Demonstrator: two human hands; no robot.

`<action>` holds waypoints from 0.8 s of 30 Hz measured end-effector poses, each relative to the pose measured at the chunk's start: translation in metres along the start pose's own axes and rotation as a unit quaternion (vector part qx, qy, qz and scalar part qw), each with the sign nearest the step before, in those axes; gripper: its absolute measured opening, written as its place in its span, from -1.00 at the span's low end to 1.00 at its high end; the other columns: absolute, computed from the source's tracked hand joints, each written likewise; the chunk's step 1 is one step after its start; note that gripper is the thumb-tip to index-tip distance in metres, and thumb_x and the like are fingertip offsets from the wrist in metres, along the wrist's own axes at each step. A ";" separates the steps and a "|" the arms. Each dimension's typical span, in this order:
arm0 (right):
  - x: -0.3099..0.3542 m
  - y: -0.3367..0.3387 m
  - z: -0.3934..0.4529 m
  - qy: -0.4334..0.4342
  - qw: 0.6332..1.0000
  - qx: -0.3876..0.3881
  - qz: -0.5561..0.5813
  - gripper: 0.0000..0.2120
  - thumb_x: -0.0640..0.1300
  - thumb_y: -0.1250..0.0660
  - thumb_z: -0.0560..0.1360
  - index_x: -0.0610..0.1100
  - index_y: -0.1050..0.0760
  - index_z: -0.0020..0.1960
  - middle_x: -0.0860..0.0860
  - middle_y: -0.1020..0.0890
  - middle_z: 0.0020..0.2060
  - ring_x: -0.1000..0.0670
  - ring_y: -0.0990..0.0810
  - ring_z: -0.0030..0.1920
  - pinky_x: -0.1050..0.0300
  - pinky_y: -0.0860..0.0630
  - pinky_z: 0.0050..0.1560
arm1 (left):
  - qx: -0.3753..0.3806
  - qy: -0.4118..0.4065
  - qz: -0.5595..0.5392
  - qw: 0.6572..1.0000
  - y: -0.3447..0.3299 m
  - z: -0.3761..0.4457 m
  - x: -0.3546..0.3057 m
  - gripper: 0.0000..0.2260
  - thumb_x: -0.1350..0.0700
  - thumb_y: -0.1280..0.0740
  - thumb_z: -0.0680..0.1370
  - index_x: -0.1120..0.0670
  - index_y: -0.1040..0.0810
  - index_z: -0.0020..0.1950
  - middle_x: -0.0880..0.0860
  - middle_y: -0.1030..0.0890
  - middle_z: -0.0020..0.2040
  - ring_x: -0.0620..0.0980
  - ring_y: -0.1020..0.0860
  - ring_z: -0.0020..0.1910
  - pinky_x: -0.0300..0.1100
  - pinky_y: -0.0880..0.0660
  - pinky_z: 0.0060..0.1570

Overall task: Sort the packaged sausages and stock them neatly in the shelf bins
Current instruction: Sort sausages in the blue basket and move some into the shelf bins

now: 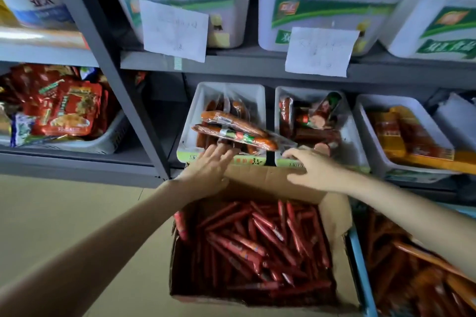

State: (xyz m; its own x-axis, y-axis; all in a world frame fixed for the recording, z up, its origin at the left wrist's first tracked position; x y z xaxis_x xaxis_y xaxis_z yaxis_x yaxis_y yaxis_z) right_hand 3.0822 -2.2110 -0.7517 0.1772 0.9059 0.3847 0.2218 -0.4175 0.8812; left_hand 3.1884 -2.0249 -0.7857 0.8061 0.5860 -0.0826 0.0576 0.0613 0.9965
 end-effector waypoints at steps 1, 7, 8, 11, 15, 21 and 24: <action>0.012 0.024 0.004 0.032 0.998 -0.050 -0.001 -0.58 -0.09 -0.30 0.52 -0.06 -0.33 0.36 0.04 -0.39 0.21 0.03 -0.38 0.26 0.17 -0.30 0.13 | -0.079 -0.015 -0.013 0.997 0.021 0.009 0.001 -0.47 0.11 -0.24 0.48 0.18 -0.26 0.44 0.20 -0.38 0.28 0.20 -0.37 0.24 0.08 -0.35 0.24; 0.064 0.135 -0.005 0.230 0.920 -0.316 -0.017 -0.67 -0.16 -0.29 0.51 -0.11 -0.44 0.26 0.04 -0.48 0.14 0.10 -0.41 0.19 0.27 -0.31 0.15 | -0.379 -0.124 -0.045 0.916 0.160 0.026 -0.001 -0.66 0.26 -0.22 0.44 0.16 -0.33 0.21 0.19 -0.46 0.07 0.08 -0.40 0.02 -0.12 -0.35 0.05; 0.070 0.149 -0.006 0.255 0.903 -0.345 -0.018 -0.68 -0.13 -0.26 0.49 -0.13 -0.45 0.24 0.04 -0.50 0.11 0.11 -0.42 0.16 0.26 -0.35 0.14 | -0.410 -0.136 -0.044 0.901 0.182 0.027 0.000 -0.68 0.26 -0.21 0.44 0.16 -0.33 0.19 0.19 -0.45 0.07 0.08 -0.40 0.02 -0.13 -0.35 0.05; 0.088 0.184 -0.012 0.307 0.860 -0.407 -0.003 -0.69 -0.14 -0.23 0.47 -0.19 -0.48 0.18 0.00 -0.54 0.05 0.10 -0.50 0.05 0.24 -0.46 0.07 | -0.490 -0.139 -0.046 0.860 0.243 0.028 0.012 -0.71 0.28 -0.20 0.42 0.17 -0.35 0.14 0.22 -0.47 0.02 0.07 -0.39 0.00 -0.17 -0.33 0.04; 0.117 0.220 -0.007 0.338 0.837 -0.429 -0.025 -0.70 -0.15 -0.24 0.46 -0.18 -0.48 0.18 0.00 -0.53 0.02 0.09 -0.49 0.01 0.31 -0.44 0.03 | -0.475 -0.073 0.004 0.877 0.289 0.048 0.043 -0.69 0.25 -0.23 0.39 0.30 -0.41 0.12 0.22 -0.45 0.02 0.11 -0.38 -0.02 -0.23 -0.27 0.01; 0.168 0.266 0.063 0.294 0.904 -0.307 -0.036 -0.60 -0.08 -0.33 0.50 -0.06 -0.34 0.31 0.09 -0.37 0.17 0.12 -0.36 0.19 0.28 -0.27 0.12 | -0.098 0.109 -0.020 0.989 0.299 0.113 0.115 -0.29 -0.09 -0.40 0.44 0.06 -0.16 0.49 0.16 -0.26 0.40 0.17 -0.24 0.38 -0.11 -0.17 0.35; 0.174 0.277 0.102 0.252 0.924 -0.277 -0.077 -0.52 -0.03 -0.32 0.51 -0.05 -0.25 0.37 0.03 -0.33 0.26 0.04 -0.36 0.25 0.22 -0.27 0.10 | 0.114 0.116 -0.024 0.986 0.283 0.129 0.138 0.03 -0.25 -0.33 0.14 0.00 -0.02 0.53 0.05 -0.20 0.49 0.02 -0.20 0.45 -0.07 -0.17 0.43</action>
State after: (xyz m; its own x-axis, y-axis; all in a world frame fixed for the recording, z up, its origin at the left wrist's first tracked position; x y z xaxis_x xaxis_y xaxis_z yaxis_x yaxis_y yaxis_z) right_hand 3.2722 -2.1768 -0.4685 -0.3165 0.9277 0.1982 -0.3420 -0.3065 0.8883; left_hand 3.3915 -2.0307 -0.5127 0.6444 0.7576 -0.1040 0.2437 -0.0746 0.9670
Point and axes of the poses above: each hand's wrist, its own z-axis towards the middle knuckle, its own y-axis out of the back of the hand, x = y × z, the point moved 4 cm from there along z, towards the middle knuckle
